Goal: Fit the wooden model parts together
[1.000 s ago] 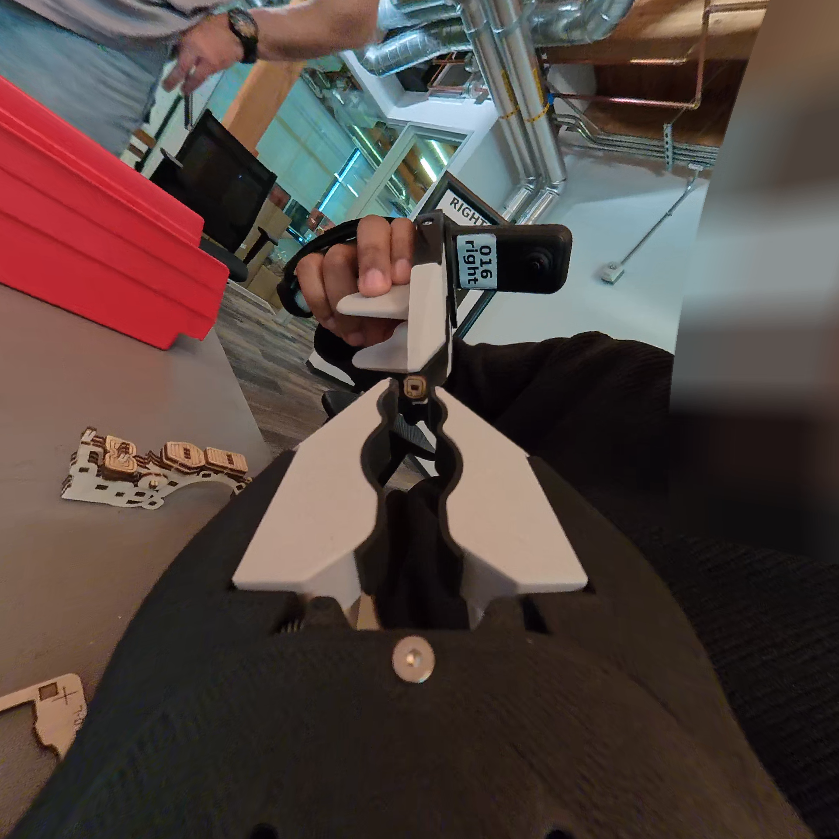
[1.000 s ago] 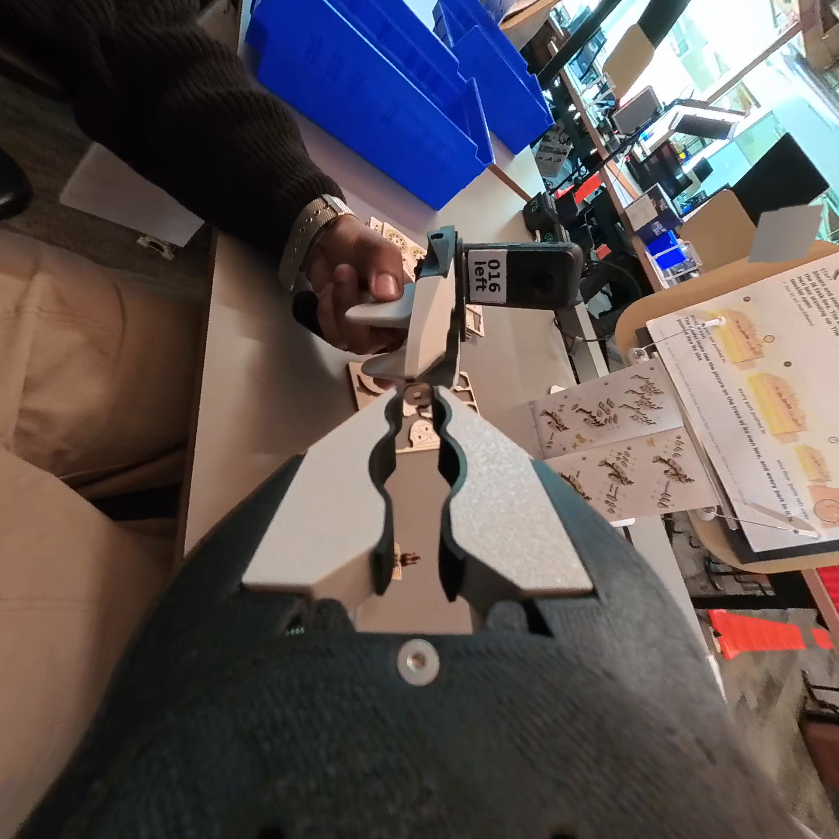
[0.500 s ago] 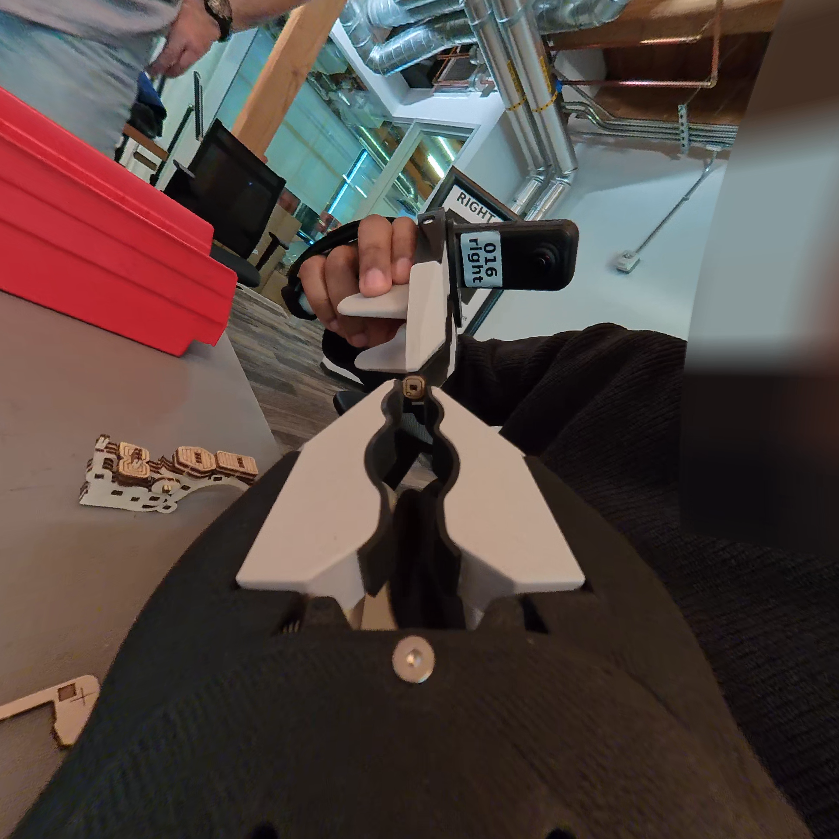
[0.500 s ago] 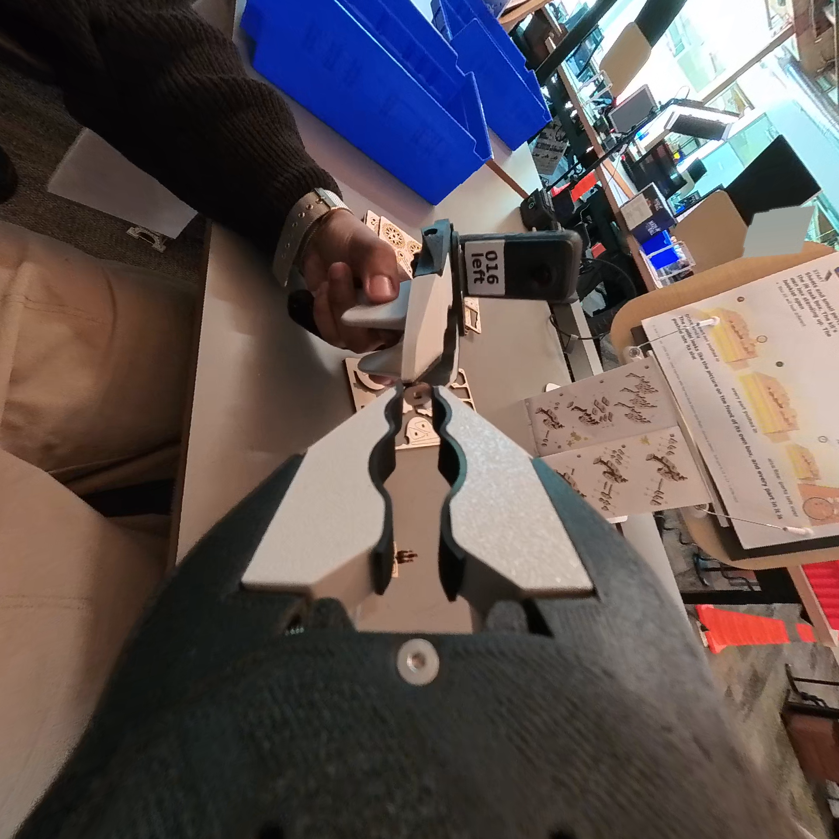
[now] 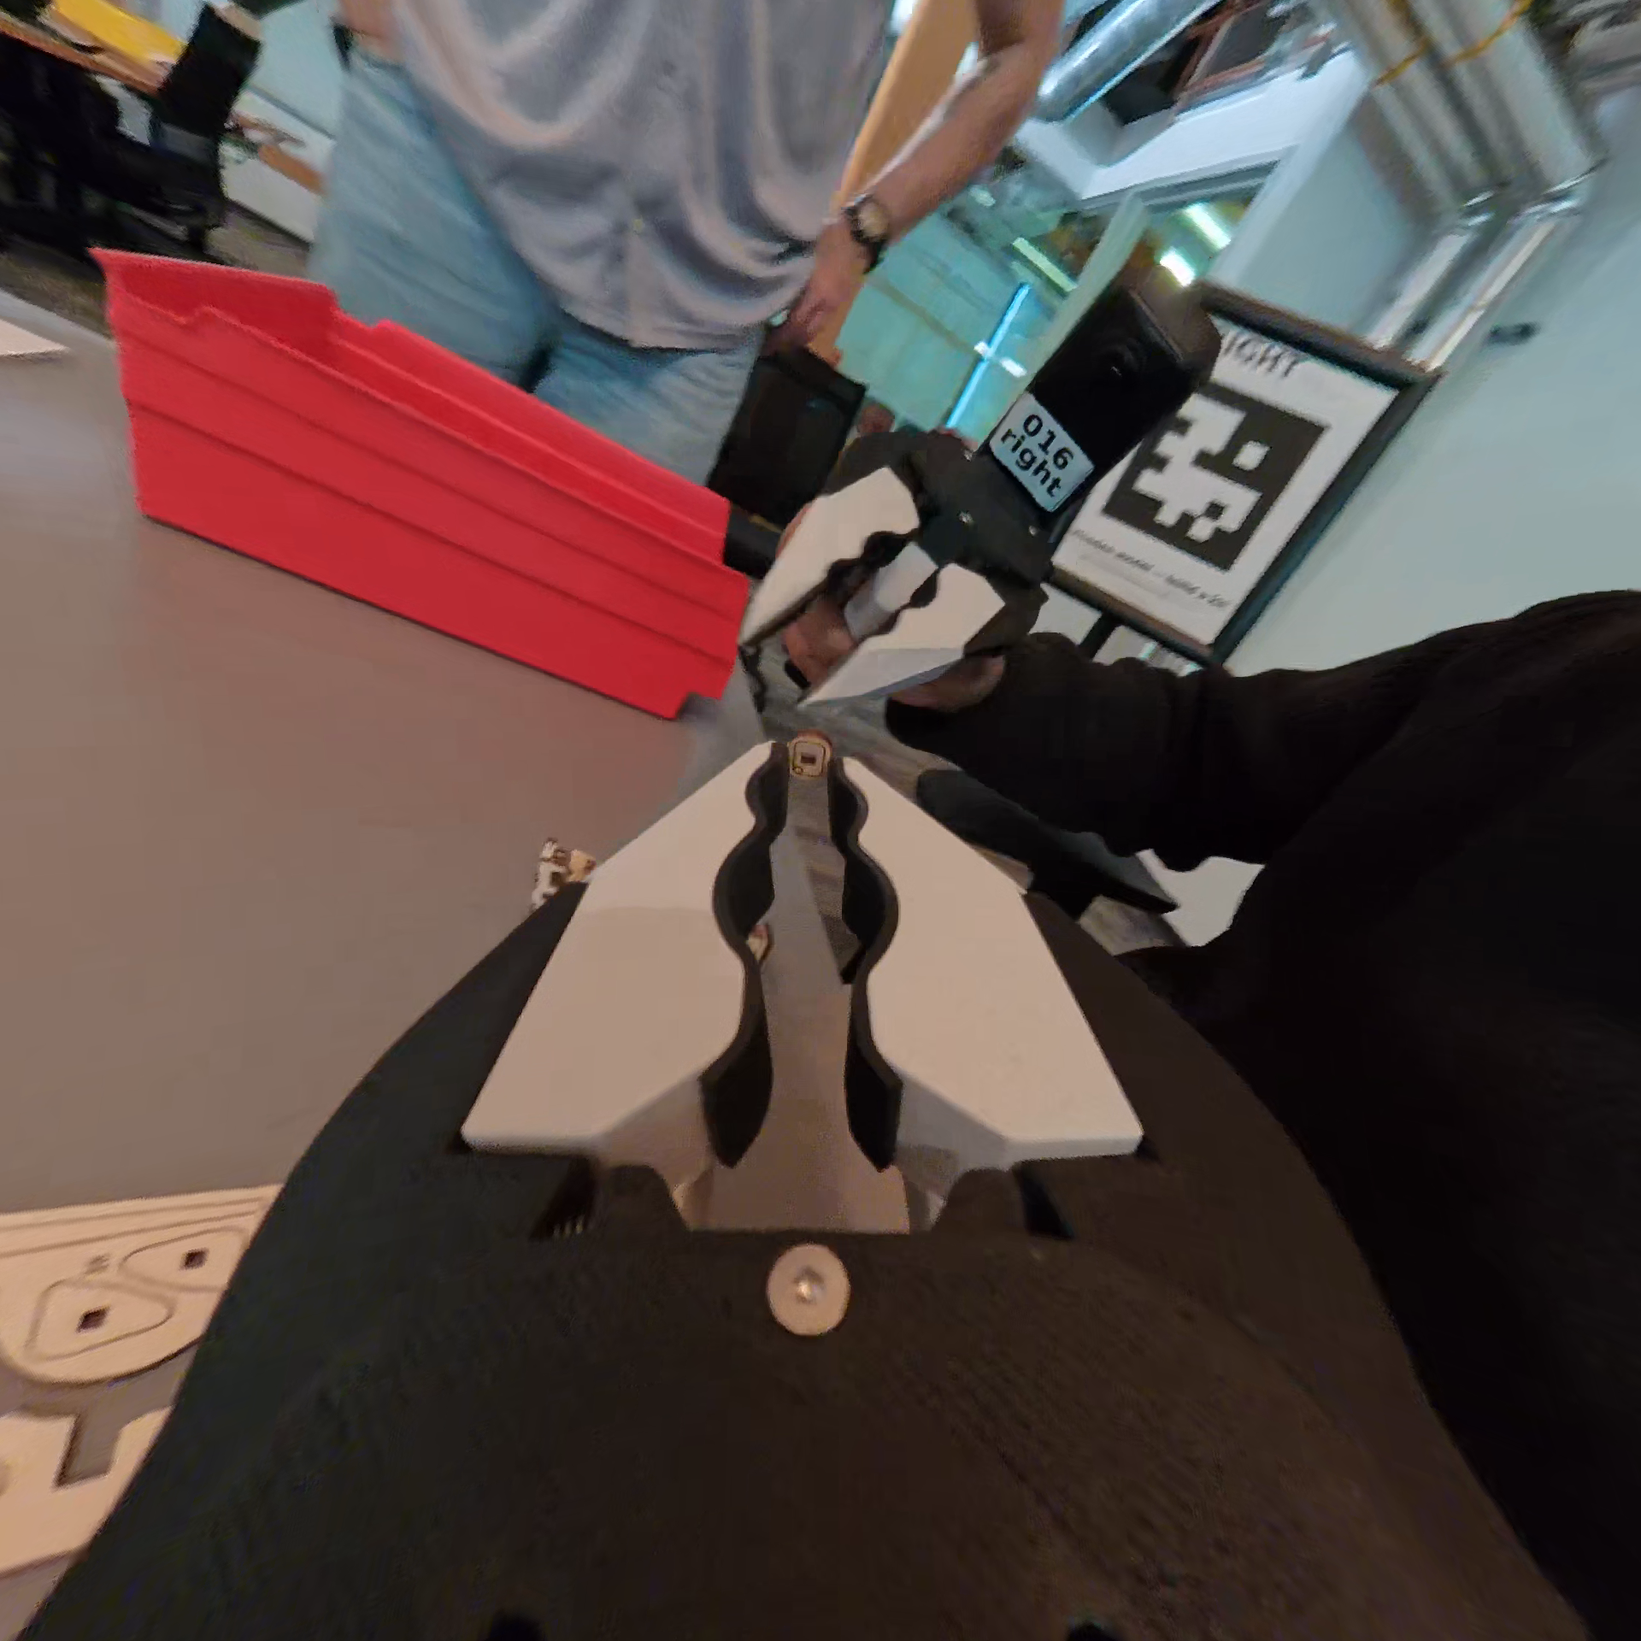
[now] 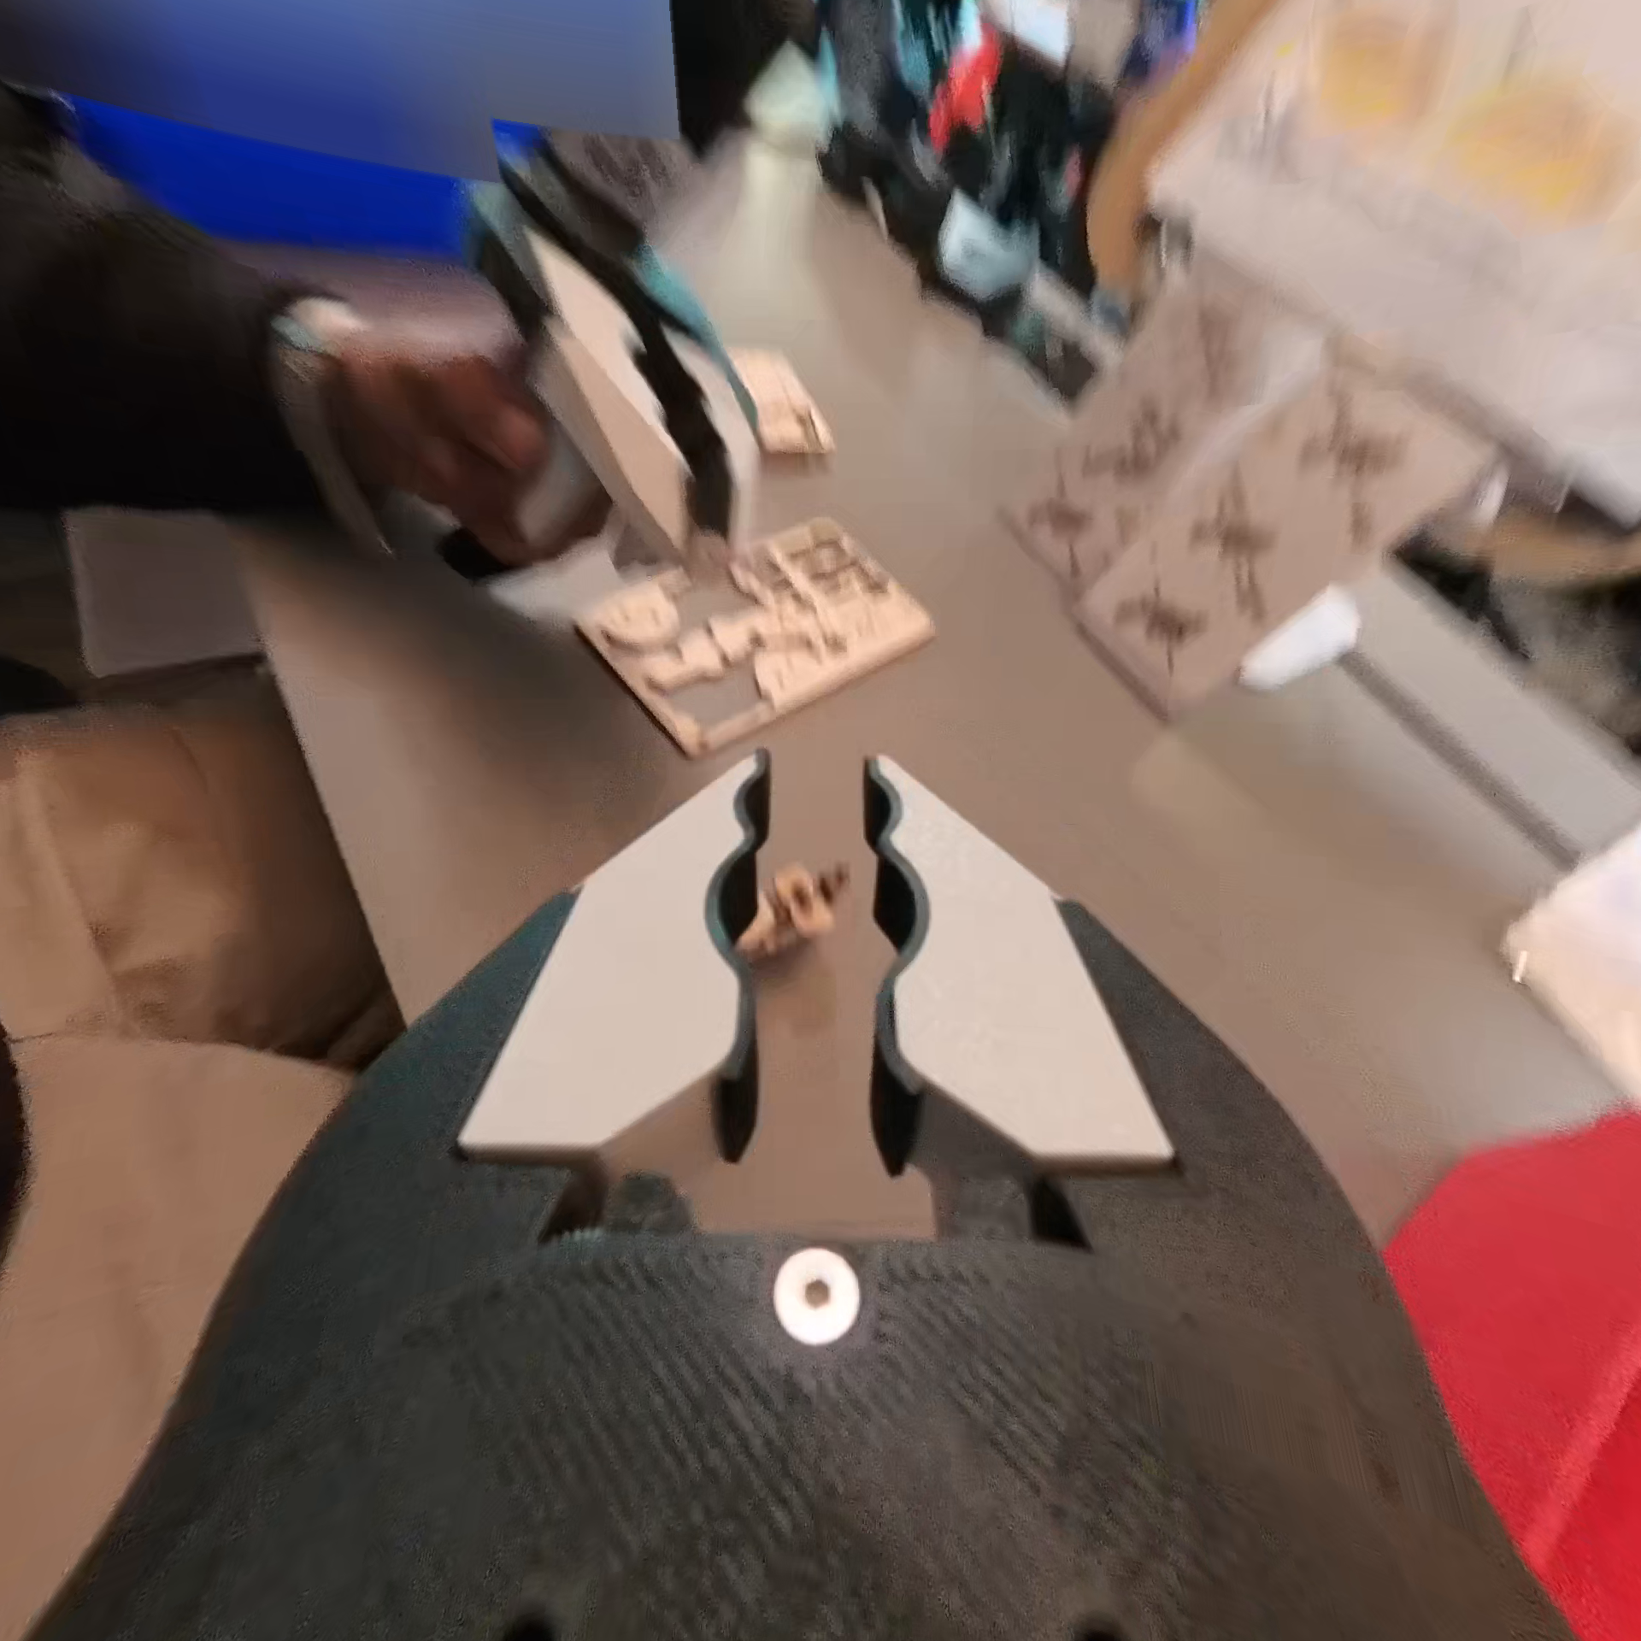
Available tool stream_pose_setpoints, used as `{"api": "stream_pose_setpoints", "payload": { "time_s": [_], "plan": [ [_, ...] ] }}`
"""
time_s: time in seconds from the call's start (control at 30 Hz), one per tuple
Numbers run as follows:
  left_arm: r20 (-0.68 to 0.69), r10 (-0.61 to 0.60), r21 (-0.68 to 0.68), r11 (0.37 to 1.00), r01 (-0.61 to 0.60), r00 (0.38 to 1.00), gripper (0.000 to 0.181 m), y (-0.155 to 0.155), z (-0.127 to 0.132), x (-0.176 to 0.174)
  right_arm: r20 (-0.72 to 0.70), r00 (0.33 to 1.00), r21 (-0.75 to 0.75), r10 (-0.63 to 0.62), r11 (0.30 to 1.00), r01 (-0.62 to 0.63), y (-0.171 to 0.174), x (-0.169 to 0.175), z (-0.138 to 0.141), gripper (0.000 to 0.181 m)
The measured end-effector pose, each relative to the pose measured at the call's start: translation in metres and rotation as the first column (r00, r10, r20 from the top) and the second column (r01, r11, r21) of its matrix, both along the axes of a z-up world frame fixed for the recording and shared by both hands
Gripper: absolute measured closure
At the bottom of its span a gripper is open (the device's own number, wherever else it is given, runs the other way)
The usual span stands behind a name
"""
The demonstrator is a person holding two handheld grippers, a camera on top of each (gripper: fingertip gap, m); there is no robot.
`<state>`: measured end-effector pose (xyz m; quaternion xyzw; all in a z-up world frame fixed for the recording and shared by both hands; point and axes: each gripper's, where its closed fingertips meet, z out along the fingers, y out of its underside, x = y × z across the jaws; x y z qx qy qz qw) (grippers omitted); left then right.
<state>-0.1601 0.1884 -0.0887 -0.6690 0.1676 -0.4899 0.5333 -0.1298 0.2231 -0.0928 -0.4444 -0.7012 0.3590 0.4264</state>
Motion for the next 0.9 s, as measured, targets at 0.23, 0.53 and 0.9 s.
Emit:
{"api": "stream_pose_setpoints", "payload": {
  "time_s": [0.23, 0.53, 0.9],
  "plan": [
    [-0.253, 0.089, -0.022, 0.995, -0.097, 0.963, 0.175, 0.007, -0.032, -0.002, 0.242, 0.962, -0.238, -0.126, 0.954, 0.184, 0.024, 0.010, -0.071, 0.171],
    [-0.490, 0.092, -0.026, 0.992, -0.120, 0.867, 0.175, 0.011, -0.062, 0.011, 0.258, 0.965, -0.263, 0.052, 0.965, 0.018, 0.019, 0.016, -0.090, 0.170],
    [-0.578, 0.058, -0.056, 0.992, -0.111, 0.814, 0.175, 0.031, -0.084, 0.024, 0.296, 0.945, -0.228, 0.138, 0.971, -0.070, 0.023, 0.013, -0.105, 0.172]
  ]
}}
